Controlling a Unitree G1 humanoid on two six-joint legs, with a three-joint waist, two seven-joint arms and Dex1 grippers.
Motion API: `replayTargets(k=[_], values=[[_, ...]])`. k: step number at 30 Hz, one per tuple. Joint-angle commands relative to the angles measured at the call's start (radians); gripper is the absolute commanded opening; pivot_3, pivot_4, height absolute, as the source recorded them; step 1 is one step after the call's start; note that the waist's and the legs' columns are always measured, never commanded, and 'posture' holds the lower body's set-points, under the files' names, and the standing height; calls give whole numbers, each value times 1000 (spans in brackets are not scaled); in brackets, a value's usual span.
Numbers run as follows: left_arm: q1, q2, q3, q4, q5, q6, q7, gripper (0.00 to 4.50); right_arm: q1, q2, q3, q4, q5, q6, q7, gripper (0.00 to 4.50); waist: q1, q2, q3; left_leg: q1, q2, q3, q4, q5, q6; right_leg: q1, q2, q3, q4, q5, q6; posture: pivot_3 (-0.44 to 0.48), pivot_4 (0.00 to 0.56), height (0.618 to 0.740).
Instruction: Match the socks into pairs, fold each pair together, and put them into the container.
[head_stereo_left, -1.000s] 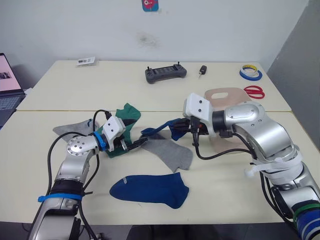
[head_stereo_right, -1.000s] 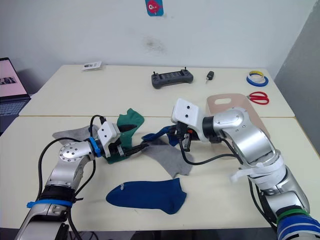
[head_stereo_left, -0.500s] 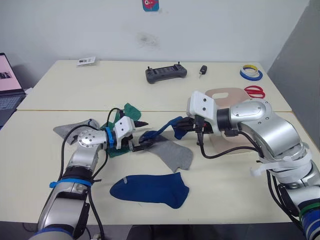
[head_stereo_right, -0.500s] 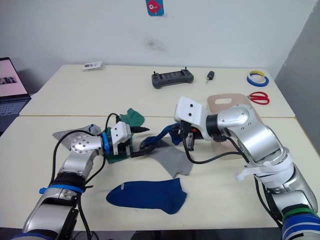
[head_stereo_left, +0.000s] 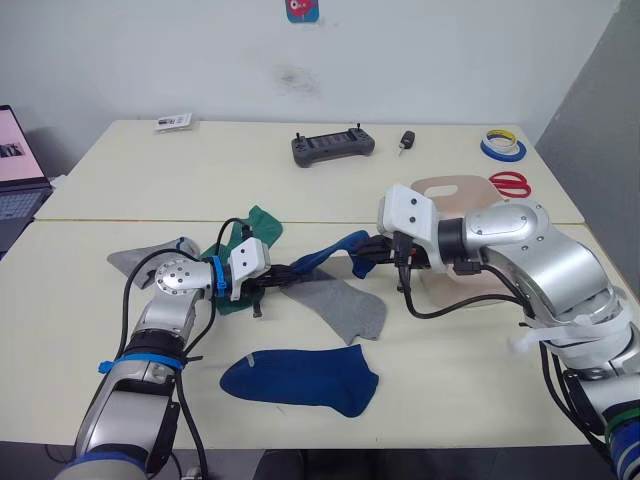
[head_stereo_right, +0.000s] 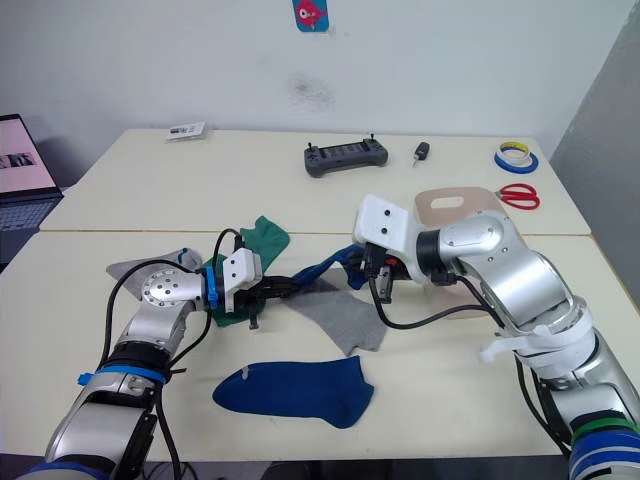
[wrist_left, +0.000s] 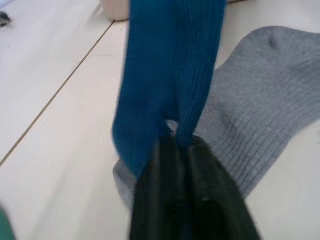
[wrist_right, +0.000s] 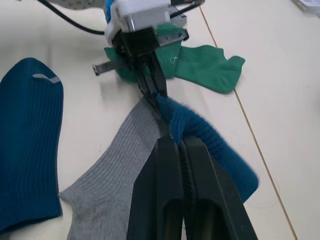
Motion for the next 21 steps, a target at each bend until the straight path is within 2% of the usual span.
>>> replayTargets(k=[1, 4, 10, 13, 18, 20, 21], values=[[13, 75, 36, -131, -58, 60, -67, 10, 24, -30, -51, -48, 15, -20, -5, 0, -2, 0, 0, 0, 0, 0, 0, 0, 0, 0, 0, 0, 0, 0, 0, 0, 150, 740], [41, 136, 31, -238, -94, 155, -126, 10, 55, -50, -72, -70, 30, -23, 1, 0, -3, 0, 0, 0, 0, 0, 0, 0, 0, 0, 0, 0, 0, 0, 0, 0, 150, 740], [215, 415, 15, -664, -285, 575, -324, 10, 241, -104, -147, -236, 212, 25, 80, 0, -2, 1, 1, 0, 1, 0, -2, 0, 0, 0, 0, 0, -1, 0, 0, 0, 150, 740], [318, 561, 11, -816, -411, 695, -336, 10, 319, -118, -162, -328, 327, 90, 89, 0, -3, 2, 2, 1, 1, 0, -2, 0, 0, 1, 0, 1, -1, 0, 0, 0, 150, 740], [480, 770, 77, -1023, -696, 952, -336, 10, 422, -113, -208, -448, 603, 258, 28, 0, -2, 2, 3, 2, 2, 0, -3, 0, 0, 3, 0, 0, -1, 0, 0, 0, 150, 740], [538, 823, 95, -1052, -753, 1032, -336, 10, 447, -101, -216, -452, 691, 322, -28, 0, -1, 1, 4, 3, 1, 0, -3, 0, 0, 3, 0, 0, -1, 0, 0, 0, 150, 740], [566, 841, 90, -1047, -742, 1046, -336, 10, 461, -93, -212, -438, 711, 351, -62, 0, -1, 1, 4, 3, 2, 0, -3, 0, 0, 3, 0, 0, -1, 0, 0, 0, 150, 740]])
